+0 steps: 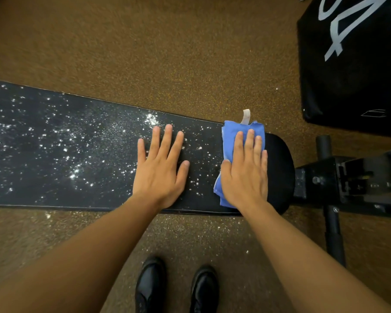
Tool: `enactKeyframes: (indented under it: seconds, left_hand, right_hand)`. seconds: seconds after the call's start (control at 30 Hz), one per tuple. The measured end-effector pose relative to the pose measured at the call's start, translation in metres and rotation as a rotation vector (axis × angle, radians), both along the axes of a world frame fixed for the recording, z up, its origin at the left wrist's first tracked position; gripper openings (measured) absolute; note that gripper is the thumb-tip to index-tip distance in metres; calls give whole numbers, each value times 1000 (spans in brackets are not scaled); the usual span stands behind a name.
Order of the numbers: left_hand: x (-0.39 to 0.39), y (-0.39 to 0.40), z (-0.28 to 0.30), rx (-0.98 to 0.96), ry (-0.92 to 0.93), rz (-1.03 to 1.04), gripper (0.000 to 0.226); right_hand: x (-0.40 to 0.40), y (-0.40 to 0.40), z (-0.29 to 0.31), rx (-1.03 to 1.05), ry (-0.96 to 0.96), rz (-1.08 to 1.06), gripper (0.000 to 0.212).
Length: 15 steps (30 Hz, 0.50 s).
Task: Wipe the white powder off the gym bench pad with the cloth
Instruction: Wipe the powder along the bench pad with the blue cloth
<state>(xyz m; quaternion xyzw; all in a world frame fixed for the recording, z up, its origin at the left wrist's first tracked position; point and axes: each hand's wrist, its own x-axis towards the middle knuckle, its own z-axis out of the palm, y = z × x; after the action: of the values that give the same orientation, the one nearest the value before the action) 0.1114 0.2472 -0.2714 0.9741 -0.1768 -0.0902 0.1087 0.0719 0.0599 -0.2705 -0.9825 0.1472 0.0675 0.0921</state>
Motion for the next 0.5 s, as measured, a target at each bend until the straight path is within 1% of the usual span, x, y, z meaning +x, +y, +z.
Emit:
enactKeyframes:
  seconds: [0.1, 0.17, 0.27, 0.33, 0.43, 0.5]
  left_hand:
    - [-1, 0, -6, 34, 12, -39, 66]
    - [-1, 0, -7, 37, 10, -40, 65]
    - [-1, 0, -6, 32, 11, -37, 64]
    - [-1, -1, -5, 32, 17, -36, 64]
    - [-2, -1, -5, 36, 22, -37, 64]
    - [-2, -1, -6, 37, 21, -43, 64]
  right_hand:
    - [1, 9, -2, -31, -10, 0, 69]
    - [-13, 14, -1, -58, -24, 53, 70]
    - [-36, 8, 2, -31, 28, 142, 72]
    - [-27, -6, 3, -49, 45, 91, 72]
    - [17, -10, 0, -61, 51, -110, 70]
    - [32, 6, -1, -54, 49, -128, 69]
